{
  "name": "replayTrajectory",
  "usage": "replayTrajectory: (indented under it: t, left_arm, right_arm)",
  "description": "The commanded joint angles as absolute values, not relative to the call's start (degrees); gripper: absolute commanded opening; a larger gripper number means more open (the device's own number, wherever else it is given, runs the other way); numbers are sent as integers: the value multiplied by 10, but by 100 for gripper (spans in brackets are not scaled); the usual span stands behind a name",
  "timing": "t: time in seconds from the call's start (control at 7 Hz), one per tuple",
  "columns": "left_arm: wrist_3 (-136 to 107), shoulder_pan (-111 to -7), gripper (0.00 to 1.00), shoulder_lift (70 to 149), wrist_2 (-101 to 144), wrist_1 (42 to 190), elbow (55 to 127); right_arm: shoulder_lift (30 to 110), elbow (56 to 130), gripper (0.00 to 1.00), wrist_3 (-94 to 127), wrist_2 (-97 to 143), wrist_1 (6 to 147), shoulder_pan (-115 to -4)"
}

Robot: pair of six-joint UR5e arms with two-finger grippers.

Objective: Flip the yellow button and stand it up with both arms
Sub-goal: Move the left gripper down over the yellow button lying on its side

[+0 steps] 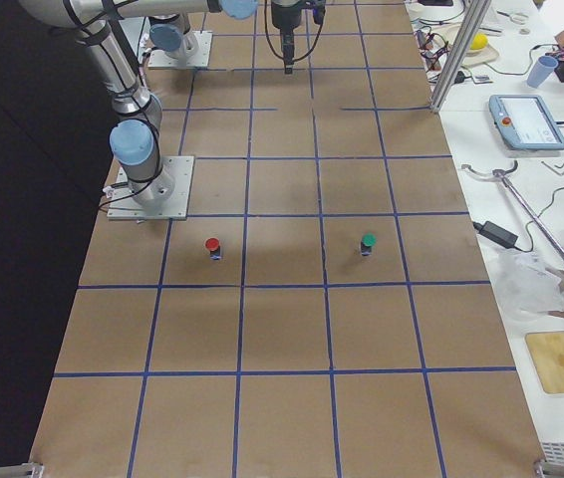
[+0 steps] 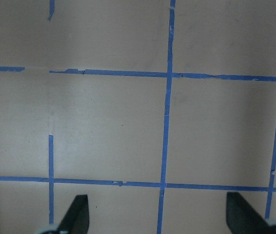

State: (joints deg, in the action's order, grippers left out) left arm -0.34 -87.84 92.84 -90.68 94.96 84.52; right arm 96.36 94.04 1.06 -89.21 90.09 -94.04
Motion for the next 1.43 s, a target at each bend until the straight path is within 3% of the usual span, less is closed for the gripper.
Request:
replayTrajectory:
  t: [0.0,0.57,1.29]
  left_arm:
    - [4,-847,100,928,-908,966,850]
    - [170,-726,100,949,-910,944,912]
    - [428,-642,100,968,-955,751,1031]
  right_arm:
    - [963,941,100,11,-893,901,-940]
    - [964,942,100,11,-889,908,-944]
    - [963,942,100,12,-889,908,-943]
